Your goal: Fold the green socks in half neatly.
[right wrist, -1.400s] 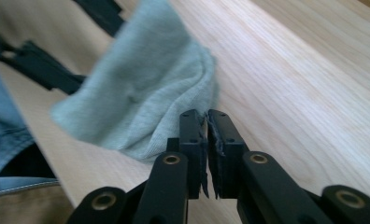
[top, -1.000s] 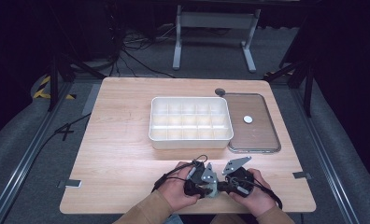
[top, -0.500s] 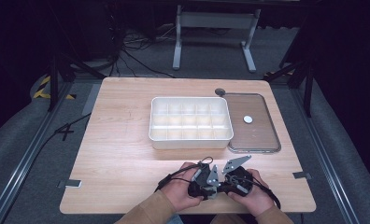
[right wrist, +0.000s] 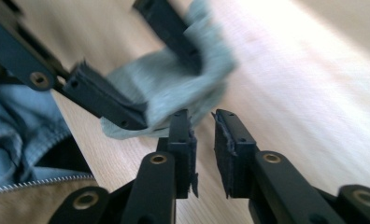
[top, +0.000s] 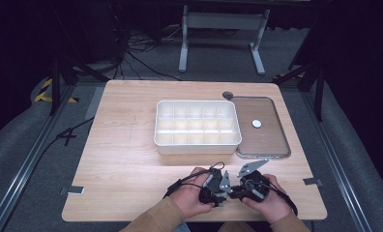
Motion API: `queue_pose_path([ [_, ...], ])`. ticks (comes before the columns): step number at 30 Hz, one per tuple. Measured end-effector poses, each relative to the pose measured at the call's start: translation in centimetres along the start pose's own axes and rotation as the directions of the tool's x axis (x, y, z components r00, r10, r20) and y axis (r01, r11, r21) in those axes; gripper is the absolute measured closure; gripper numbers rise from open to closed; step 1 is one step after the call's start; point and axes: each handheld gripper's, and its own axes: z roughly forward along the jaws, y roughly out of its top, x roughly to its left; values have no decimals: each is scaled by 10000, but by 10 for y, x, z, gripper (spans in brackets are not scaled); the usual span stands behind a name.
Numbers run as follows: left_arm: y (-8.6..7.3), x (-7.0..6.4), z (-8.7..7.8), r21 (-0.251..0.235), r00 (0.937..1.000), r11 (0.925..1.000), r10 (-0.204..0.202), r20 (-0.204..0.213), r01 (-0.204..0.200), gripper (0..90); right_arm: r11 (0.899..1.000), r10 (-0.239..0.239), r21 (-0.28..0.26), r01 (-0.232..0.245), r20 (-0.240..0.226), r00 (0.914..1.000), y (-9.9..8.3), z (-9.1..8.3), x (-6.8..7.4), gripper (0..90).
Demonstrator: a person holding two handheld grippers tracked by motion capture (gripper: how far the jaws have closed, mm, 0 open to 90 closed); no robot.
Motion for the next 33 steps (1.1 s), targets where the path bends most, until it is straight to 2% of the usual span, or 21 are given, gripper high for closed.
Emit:
queue_pose_path([
  [3, 0, 0, 0, -24, 10000, 10000, -15, -33, 14, 557, 9950, 617, -782, -615, 6, 9981, 0, -10, 0, 663],
  [6, -1, 0, -1, 19, 10000, 10000, 17, -78, -17, 556, 9924, 657, -1045, -644, 96, 9978, 2, -3, 7, 605],
  [12, -3, 0, -1, -27, 9998, 9999, -163, -74, 163, 556, 9845, 886, -1538, -841, 231, 9958, 2, 2, 11, 591],
  [13, -3, 0, -2, -48, 9997, 9998, -181, -139, 180, 556, 9818, 1044, -1614, -998, 201, 9943, 3, 3, 12, 577],
  [17, -5, 0, -2, -73, 9997, 9997, -238, -75, 237, 556, 9847, 1038, -1431, -996, 222, 9943, 2, 9, 13, 569],
  [21, -7, -2, -5, -49, 9998, 9998, -193, -44, 193, 554, 9918, 1045, -761, -1022, 274, 9941, 2, 14, 12, 589],
  [22, -8, -2, -6, -123, 9998, 9998, -186, -29, 186, 550, 9921, 1036, -739, -1012, 293, 9942, 2, 15, 12, 594],
  [25, -12, -2, -11, 58, 9993, 9994, -351, -83, 352, 511, 9931, 1015, -617, -996, 286, 9944, 3, 16, 11, 597],
  [27, -17, 0, -13, 168, 9985, 9985, -525, -138, 528, 504, 9916, 1190, -518, -1182, 119, 9928, 3, 17, 8, 593],
  [29, -21, 0, -13, 356, 9969, 9963, -774, -115, 777, 494, 9878, 1490, -411, -1500, -266, 9885, 2, 19, 3, 581],
  [30, -21, 0, -11, 470, 9971, 9960, -753, -136, 759, 492, 9866, 1569, -387, -1586, -431, 9867, 2, 20, 3, 575],
  [33, -23, -3, -10, 572, 9952, 9939, -930, -309, 947, 488, 9863, 1607, -278, -1629, -690, 9846, 4, 23, 2, 575],
])
